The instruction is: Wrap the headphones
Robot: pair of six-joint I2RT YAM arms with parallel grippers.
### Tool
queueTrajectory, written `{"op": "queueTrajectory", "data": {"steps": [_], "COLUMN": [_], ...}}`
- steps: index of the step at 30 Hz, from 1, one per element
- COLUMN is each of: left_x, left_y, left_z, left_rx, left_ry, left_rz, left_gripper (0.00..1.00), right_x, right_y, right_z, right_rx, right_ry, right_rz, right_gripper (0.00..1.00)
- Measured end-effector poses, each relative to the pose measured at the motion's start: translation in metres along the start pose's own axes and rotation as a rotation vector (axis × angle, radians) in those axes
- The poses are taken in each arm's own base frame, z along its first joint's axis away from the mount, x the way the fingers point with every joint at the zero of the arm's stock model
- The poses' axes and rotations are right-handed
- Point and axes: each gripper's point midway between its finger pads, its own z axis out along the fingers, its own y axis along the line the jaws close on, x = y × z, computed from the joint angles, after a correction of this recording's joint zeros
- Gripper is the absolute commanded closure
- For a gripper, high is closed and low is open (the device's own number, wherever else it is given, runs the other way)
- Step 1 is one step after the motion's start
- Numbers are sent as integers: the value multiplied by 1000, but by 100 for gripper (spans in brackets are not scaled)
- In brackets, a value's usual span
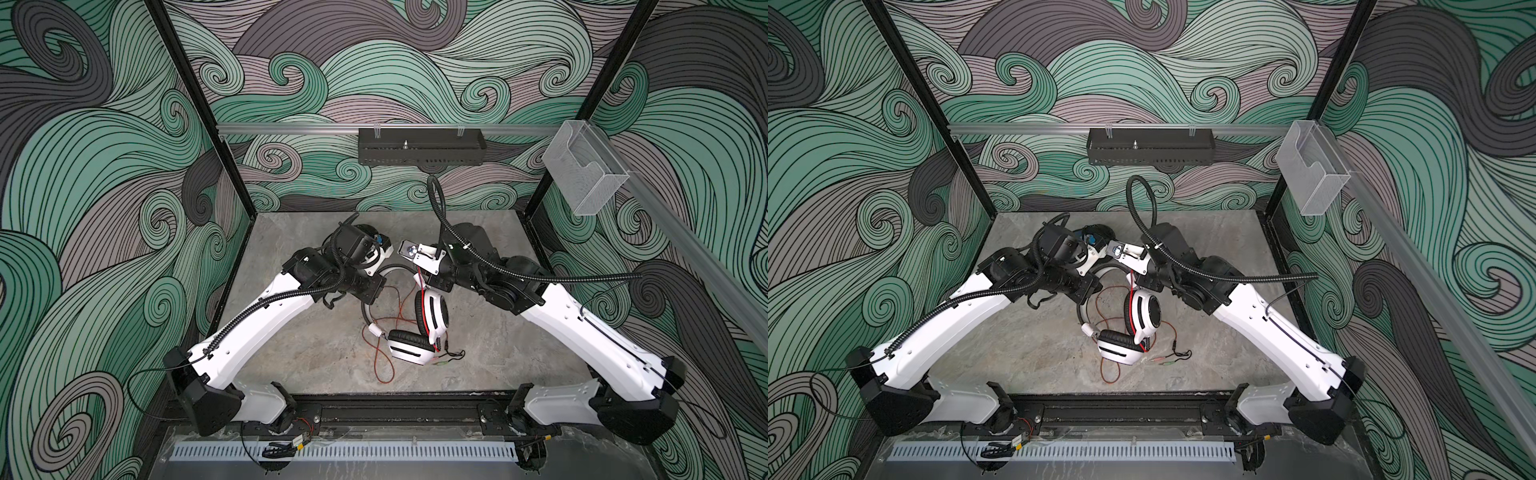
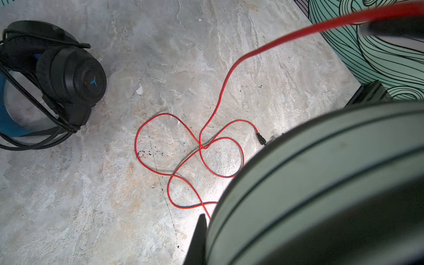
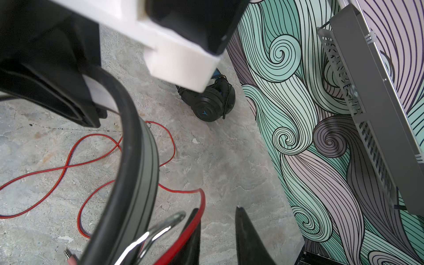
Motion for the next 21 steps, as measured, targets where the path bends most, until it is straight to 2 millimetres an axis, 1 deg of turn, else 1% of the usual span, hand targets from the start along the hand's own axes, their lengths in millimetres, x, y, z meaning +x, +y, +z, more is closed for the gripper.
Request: {"op": "queueTrajectory", "data": {"steps": [6, 12, 16, 21], "left_x": [1, 0, -5, -18], "left_y": [-7, -15, -22, -29], "left_z": [0, -5, -12, -20], "left_rx": [39, 79, 113, 149], "left_ry": [5, -5, -36, -96], "left_rz": [0, -5, -27, -74], "left_gripper": [100, 100, 100, 100], "right_x": [7, 17, 21, 19], "right_y": [-6, -22, -33, -40], "right_z": [0, -7, -12, -15], "right_rx": [6, 24, 33, 27], "right_ry": [1, -18, -41, -82], "right_rz": [50, 145, 212, 274], "right_gripper": [57, 46, 40, 36]}}
